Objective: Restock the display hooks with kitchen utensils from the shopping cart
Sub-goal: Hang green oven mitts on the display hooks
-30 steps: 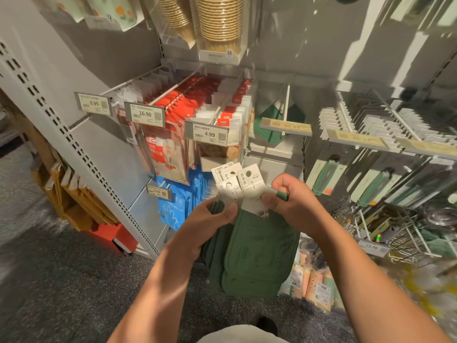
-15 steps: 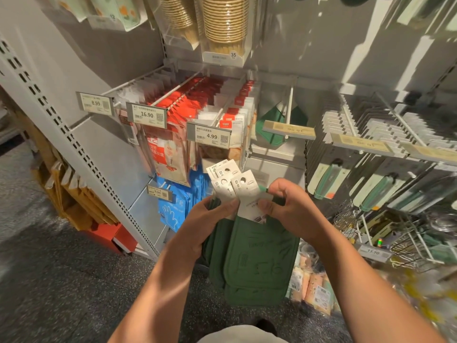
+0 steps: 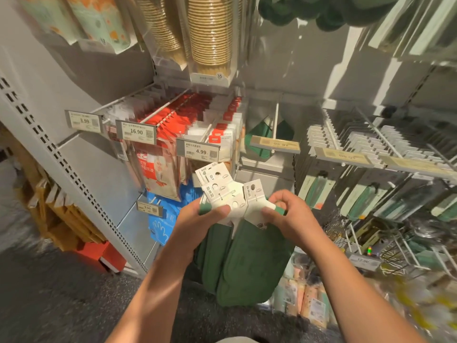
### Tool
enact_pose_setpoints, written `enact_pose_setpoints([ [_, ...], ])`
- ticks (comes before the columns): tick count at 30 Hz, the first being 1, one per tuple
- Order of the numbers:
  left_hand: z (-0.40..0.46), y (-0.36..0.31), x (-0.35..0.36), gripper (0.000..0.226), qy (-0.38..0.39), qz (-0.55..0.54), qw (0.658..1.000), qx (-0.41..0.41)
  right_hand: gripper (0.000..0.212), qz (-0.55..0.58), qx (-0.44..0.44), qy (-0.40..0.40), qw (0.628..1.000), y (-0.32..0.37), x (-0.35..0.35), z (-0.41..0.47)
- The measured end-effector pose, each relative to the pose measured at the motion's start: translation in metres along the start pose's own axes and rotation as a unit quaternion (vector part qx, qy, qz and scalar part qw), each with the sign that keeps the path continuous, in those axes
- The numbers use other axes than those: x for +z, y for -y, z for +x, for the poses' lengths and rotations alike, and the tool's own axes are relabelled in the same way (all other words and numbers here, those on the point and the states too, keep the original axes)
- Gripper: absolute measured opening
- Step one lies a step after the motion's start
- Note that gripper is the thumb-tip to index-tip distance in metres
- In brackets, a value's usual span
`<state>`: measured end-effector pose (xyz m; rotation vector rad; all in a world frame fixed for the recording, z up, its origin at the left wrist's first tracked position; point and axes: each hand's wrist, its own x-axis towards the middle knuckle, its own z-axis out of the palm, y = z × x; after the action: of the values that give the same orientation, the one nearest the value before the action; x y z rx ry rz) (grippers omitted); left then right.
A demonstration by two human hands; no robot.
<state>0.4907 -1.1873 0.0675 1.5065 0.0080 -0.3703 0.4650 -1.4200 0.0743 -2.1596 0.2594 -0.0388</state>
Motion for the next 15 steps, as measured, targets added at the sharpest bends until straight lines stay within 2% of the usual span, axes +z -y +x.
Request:
enact_pose_setpoints([
  [3, -0.002, -0.002, 0.001, 0.021, 0.0, -0.012, 1.0, -0.001, 0.013, 0.064, 0.008, 0.001, 0.998, -0.004, -0.002, 0.0],
  [7, -0.002, -0.005, -0.004, 0.029, -0.026, -0.014, 1.0, 0.005, 0.008, 0.131, 0.01, 0.0, 0.991, -0.013, -0.01, 0.004],
  [10, 0.0, -0.006, -0.011, 0.031, -0.04, -0.013, 0.999, 0.008, 0.011, 0.104, 0.006, -0.009, 0.994, -0.013, -0.019, 0.008],
  [15, -0.001, -0.009, -0.012, 0.018, -0.074, -0.021, 0.997, 0.014, 0.023, 0.058, -0.034, -0.06, 0.996, 0.0, -0.033, 0.015],
])
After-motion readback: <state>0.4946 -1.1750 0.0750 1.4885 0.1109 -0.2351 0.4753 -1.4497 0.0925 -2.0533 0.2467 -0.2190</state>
